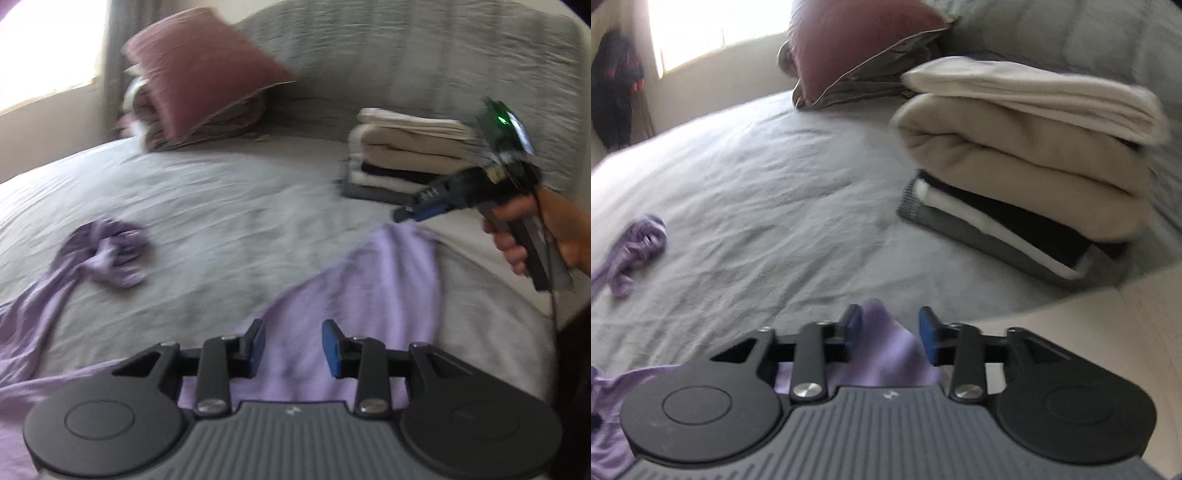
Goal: Fold clothes
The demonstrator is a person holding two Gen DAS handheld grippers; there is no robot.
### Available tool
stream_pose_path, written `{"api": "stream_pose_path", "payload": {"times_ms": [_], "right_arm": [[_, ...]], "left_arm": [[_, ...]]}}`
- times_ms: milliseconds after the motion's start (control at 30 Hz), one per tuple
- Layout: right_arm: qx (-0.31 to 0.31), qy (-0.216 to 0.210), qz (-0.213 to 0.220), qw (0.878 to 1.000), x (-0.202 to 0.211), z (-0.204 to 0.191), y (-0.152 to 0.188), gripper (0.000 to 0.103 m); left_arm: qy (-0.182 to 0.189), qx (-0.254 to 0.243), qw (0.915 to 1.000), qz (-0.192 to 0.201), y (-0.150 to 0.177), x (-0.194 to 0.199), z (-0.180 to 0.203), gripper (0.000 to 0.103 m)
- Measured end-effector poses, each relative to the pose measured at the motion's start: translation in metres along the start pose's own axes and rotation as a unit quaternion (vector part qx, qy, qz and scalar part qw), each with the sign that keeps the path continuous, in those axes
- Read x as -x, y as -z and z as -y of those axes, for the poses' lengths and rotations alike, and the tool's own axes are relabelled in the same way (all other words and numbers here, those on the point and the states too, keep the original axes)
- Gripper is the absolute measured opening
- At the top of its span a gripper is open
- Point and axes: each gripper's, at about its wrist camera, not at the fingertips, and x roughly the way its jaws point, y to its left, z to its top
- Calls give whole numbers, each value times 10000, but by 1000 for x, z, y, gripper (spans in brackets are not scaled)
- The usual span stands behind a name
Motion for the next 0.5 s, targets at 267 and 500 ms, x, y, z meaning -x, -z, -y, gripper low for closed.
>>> {"api": "stream_pose_path", "payload": {"times_ms": [267, 500], "right_arm": [[-1440, -1462, -692, 9763, 25, 51, 43, 40], [-1707, -1781, -541, 9676, 20, 51, 53, 40]], "left_arm": [[732, -733, 9942, -298, 19, -14, 55, 36], [276, -574, 9975, -305, 20, -29, 62, 25]]}}
